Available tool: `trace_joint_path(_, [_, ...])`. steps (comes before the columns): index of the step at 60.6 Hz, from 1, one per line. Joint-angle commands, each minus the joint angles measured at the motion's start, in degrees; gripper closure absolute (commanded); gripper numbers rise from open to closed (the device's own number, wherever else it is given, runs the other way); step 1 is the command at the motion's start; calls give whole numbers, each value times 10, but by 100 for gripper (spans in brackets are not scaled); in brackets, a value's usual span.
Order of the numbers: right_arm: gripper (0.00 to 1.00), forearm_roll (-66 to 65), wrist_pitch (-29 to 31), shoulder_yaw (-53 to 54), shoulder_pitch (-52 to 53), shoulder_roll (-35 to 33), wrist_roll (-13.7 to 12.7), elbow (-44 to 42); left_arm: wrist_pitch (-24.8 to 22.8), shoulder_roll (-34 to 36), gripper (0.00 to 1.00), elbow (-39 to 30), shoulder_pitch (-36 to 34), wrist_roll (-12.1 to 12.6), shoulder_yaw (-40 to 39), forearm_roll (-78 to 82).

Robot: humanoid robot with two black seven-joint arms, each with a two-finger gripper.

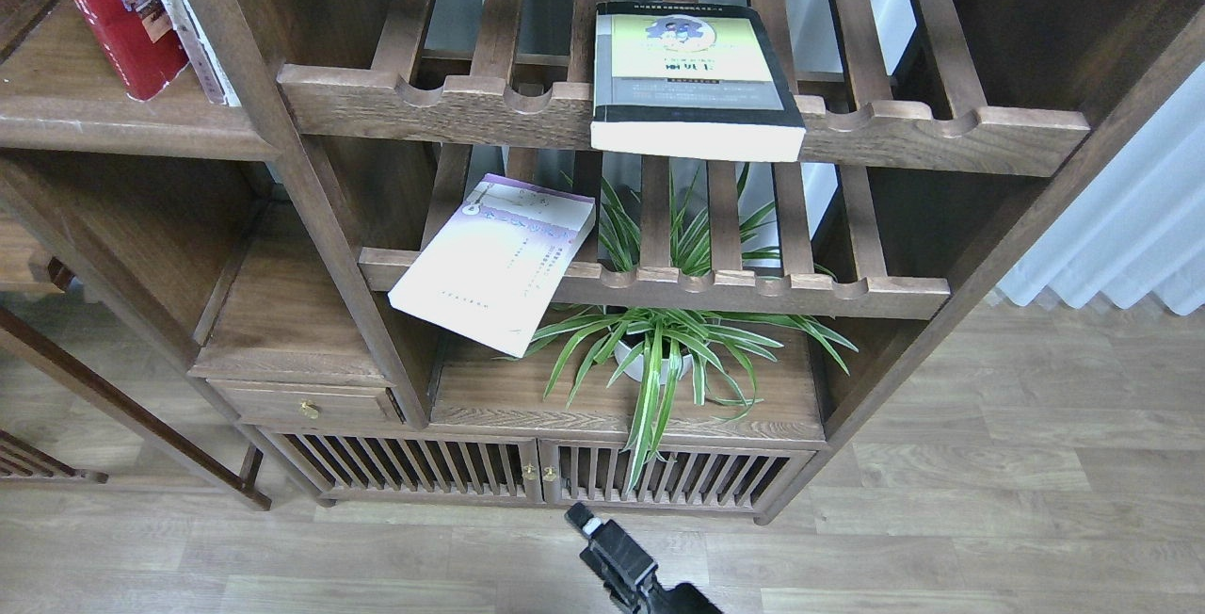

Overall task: Organize books on shelf
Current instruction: 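Reach the right gripper toward the white book on the middle shelf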

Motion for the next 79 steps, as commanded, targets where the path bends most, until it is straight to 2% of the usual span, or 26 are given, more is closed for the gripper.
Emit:
trace_joint_path(1, [1,0,0,7,9,0,1,0,0,-23,6,10,12,0,16,1])
trace_joint_path(8, [1,-1,0,20,26,0,0,-2,0,-30,1,28,22,0,25,1])
trace_joint_path(32, [1,5,0,38,124,0,0,-3,0,-31,0,159,43,-3,48,0])
trace_joint_path(79, [1,-1,0,36,195,0,-7,3,0,-31,0,165,56,-3,48,-9])
